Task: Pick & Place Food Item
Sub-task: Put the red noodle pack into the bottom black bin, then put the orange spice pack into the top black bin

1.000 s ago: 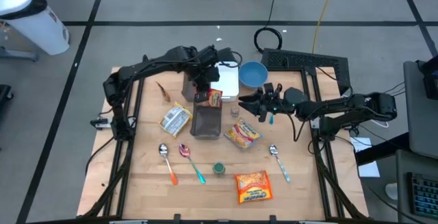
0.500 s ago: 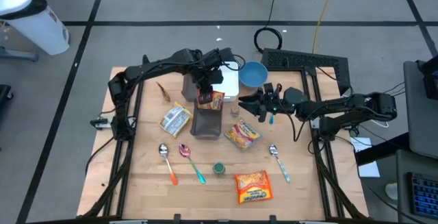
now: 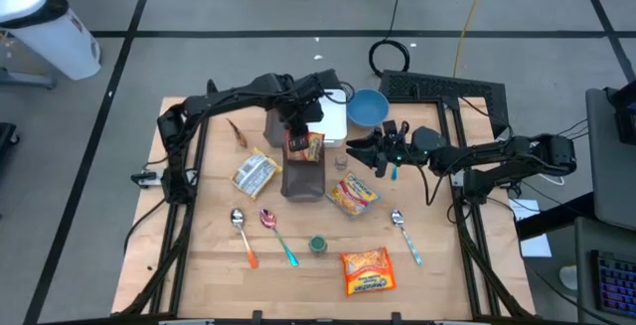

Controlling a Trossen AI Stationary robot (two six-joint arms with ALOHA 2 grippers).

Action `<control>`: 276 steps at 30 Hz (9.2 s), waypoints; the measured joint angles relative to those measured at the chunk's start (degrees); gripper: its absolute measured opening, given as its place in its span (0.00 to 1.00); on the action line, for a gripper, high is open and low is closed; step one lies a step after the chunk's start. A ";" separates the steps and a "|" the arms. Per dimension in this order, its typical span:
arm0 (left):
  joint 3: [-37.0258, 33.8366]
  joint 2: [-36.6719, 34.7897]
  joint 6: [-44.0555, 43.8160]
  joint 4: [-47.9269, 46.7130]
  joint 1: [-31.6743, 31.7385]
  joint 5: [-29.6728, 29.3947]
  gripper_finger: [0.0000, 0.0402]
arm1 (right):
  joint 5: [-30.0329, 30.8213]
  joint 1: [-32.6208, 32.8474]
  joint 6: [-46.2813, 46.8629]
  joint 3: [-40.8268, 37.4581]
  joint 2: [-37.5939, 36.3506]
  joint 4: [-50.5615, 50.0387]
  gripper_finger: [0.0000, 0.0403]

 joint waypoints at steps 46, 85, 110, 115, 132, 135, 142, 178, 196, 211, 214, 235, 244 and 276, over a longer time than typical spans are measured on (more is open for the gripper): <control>-2.87 -0.38 -2.07 4.71 1.34 0.46 0.05 | 1.29 -0.28 -0.08 -0.04 0.00 -1.73 0.46; -2.73 -1.67 -1.57 3.21 1.50 -3.58 0.47 | 1.25 -0.28 -0.26 -0.04 0.00 -1.73 0.46; -2.52 -35.82 -11.02 4.10 4.08 -18.16 0.46 | 1.25 -0.27 1.23 -0.04 0.00 -1.70 0.46; -2.52 -39.33 -19.42 4.98 4.07 -18.14 0.46 | 1.25 -0.26 3.07 -0.04 0.00 -1.70 0.46; -2.52 -37.15 -28.95 12.33 4.04 -16.12 0.46 | 1.05 2.26 5.76 -0.04 0.00 -3.01 0.46; -2.52 -37.14 -32.79 9.29 3.95 -15.61 0.46 | 1.05 3.98 5.76 -0.04 0.00 -3.39 0.46; -2.57 -38.50 -45.07 -0.13 0.63 -18.59 0.46 | 1.18 5.77 3.90 -0.04 0.00 -3.41 0.46; -36.77 -38.42 -75.21 4.14 17.65 -12.64 0.46 | -7.96 -20.09 -25.30 24.65 -0.26 -35.32 0.46; -35.57 -39.36 -89.77 0.44 16.88 -13.15 0.46 | -21.48 -25.90 -29.98 24.18 -0.24 -43.16 0.46; -35.55 -33.54 -90.56 0.24 17.28 -14.53 0.46 | -21.49 -25.90 -30.77 22.40 -0.22 -42.32 0.46; -35.53 -32.42 -89.62 0.23 17.28 -14.64 0.46 | -21.49 -25.90 -30.76 22.40 -0.22 -42.35 0.46; -35.55 -30.60 -86.27 -2.24 18.02 -16.68 0.46 | -21.49 -25.90 -30.72 22.40 -0.22 -42.36 0.46; -35.55 -30.60 -86.14 -2.97 18.02 -17.73 0.46 | -21.49 -25.90 -30.72 22.40 -0.22 -42.36 0.46; -35.55 -26.51 -85.88 -2.27 18.02 -16.65 0.38 | -21.49 -25.90 -30.26 22.40 -0.22 -43.30 0.46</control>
